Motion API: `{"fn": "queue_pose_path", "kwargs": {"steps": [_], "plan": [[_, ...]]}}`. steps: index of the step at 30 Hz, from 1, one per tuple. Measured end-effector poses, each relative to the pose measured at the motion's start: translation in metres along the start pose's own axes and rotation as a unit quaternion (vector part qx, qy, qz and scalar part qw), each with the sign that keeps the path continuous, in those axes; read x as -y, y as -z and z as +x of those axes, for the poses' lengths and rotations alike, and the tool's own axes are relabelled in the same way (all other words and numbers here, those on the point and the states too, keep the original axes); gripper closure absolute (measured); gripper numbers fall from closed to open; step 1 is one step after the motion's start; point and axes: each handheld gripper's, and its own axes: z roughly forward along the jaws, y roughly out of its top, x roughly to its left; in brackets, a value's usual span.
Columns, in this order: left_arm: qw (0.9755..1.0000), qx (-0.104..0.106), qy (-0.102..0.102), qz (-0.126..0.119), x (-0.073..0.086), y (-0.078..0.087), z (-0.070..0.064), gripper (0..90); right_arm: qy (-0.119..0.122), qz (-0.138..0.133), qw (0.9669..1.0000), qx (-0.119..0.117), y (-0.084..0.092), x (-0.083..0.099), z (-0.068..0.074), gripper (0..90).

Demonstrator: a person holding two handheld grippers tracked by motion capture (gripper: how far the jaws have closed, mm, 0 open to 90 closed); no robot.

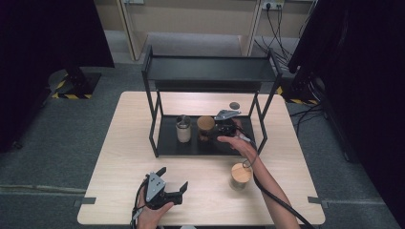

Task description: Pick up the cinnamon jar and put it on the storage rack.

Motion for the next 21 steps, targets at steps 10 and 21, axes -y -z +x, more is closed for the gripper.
{"fn": "queue_pose_path", "kwargs": {"steps": [10,21], "plan": [[1.0,-0.001,0.0,-0.002,0.0,0.001,0.0,3.1,-0.018,-0.009,0.9998,0.01,0.009,-0.005,0.011,8.4],[1.0,-0.002,-0.001,0.0,0.0,0.001,0.0,3.1,-0.036,-0.035,0.9984,0.026,0.032,-0.009,0.029,3.7]]}}
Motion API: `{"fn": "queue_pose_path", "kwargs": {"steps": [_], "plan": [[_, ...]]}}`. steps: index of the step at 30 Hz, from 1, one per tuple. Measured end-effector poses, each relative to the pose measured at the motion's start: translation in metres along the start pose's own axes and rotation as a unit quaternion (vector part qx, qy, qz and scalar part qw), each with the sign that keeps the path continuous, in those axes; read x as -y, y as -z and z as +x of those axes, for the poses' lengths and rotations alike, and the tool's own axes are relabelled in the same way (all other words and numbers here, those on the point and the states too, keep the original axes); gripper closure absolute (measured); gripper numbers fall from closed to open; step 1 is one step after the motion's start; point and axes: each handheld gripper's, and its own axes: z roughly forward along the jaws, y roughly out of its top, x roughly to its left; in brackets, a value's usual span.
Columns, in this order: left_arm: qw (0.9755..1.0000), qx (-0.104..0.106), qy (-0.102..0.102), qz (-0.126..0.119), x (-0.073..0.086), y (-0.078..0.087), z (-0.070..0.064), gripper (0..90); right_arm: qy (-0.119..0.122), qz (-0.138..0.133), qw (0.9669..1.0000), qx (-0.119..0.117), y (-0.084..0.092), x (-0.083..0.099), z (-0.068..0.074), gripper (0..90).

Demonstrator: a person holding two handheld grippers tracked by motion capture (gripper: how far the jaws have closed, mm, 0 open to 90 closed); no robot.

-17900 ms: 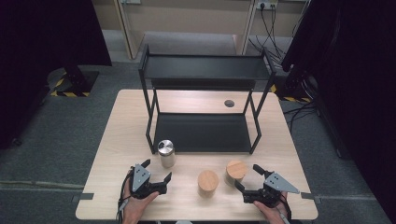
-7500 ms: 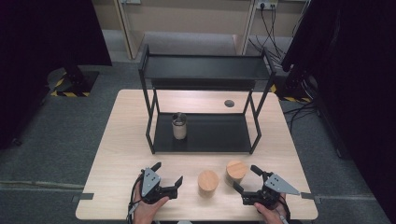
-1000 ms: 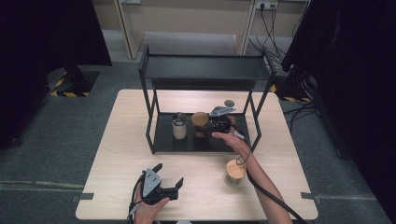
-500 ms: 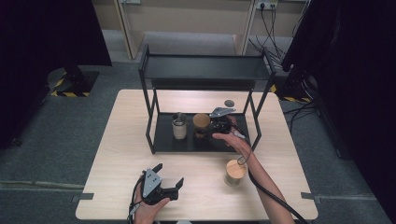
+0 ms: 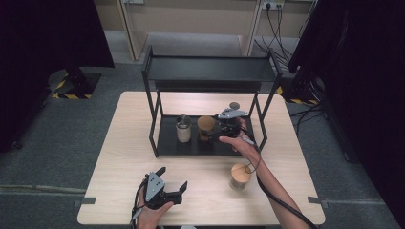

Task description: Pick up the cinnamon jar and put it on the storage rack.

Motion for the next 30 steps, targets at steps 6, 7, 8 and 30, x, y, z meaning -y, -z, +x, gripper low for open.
{"fn": "queue_pose_path", "kwargs": {"steps": [6,7,8,30], "plan": [[1.0,0.0,0.002,-0.003,0.001,0.0,0.0,3.1,-0.001,-0.022,0.9997,-0.007,0.013,0.001,0.009,3.7],[1.0,0.0,0.002,-0.003,0.001,0.0,0.0,3.1,-0.002,-0.025,0.9996,-0.008,0.014,0.001,0.01,3.7],[1.0,0.0,0.002,-0.004,0.001,0.0,0.0,3.1,-0.004,-0.029,0.9995,-0.011,0.015,0.002,0.011,3.7],[1.0,-0.001,0.001,-0.003,0.001,0.0,0.0,3.1,-0.014,-0.086,0.9956,-0.034,0.057,0.021,0.036,3.7]]}}
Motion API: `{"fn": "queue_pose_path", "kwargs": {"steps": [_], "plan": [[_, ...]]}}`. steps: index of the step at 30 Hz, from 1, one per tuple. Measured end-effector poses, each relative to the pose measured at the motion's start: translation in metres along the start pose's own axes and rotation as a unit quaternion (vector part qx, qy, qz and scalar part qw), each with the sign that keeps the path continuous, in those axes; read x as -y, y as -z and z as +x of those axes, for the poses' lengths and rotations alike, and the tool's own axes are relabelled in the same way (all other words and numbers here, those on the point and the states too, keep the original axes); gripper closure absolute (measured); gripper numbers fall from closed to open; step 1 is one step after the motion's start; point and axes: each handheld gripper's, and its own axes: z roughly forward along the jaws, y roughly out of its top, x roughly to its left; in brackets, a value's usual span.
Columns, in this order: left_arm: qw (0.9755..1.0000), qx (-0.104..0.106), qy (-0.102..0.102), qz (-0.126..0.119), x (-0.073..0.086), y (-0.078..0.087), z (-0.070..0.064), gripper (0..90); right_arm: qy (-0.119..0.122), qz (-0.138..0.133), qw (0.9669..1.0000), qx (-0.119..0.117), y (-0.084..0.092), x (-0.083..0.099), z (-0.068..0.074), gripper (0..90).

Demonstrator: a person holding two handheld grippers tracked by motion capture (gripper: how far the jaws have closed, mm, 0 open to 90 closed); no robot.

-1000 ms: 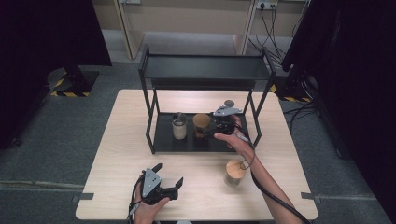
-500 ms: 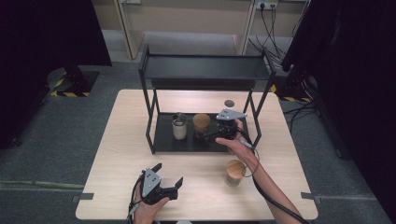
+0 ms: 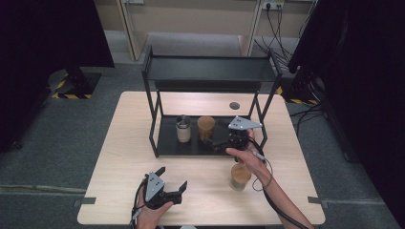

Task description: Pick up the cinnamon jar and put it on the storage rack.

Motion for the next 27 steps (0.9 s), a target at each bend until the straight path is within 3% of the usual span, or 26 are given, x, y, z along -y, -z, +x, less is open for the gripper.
{"fn": "queue_pose_path", "kwargs": {"steps": [27], "plan": [[1.0,0.0,0.0,-0.001,0.0,0.001,0.0,3.1,-0.006,-0.034,0.9992,-0.017,0.038,0.031,0.035,3.3]]}}
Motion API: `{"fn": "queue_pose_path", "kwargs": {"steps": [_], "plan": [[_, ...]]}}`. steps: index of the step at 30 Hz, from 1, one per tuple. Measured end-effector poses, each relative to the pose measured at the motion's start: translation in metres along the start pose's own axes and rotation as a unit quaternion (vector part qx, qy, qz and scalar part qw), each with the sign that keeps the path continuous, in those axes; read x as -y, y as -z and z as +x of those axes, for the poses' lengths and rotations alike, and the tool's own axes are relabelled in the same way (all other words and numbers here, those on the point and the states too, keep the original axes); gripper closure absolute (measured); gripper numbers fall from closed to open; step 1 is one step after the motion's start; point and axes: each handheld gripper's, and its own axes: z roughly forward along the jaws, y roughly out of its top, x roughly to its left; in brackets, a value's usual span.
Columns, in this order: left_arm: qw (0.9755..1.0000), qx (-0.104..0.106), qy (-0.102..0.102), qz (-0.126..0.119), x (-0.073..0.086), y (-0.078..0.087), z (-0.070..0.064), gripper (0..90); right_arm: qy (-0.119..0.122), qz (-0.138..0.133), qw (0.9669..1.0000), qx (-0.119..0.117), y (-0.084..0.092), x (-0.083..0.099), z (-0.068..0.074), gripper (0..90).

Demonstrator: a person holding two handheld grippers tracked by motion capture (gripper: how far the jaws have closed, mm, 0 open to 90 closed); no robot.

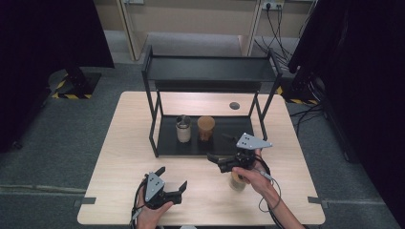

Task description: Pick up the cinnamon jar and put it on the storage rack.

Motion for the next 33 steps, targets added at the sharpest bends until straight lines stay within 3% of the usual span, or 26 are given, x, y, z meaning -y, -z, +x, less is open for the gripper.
{"fn": "queue_pose_path", "kwargs": {"steps": [10,21,33], "plan": [[1.0,0.0,0.001,0.0,0.0,0.0,0.0,3.0,0.003,-0.008,1.0,-0.001,0.007,0.013,0.014,3.0],[1.0,0.0,0.001,-0.002,0.0,0.0,0.0,2.9,0.021,-0.019,0.9996,-0.005,0.016,0.012,0.033,2.9],[1.0,0.0,0.001,-0.004,0.0,0.001,0.0,2.9,0.013,-0.014,0.9998,-0.009,0.021,0.026,0.046,2.7]]}}
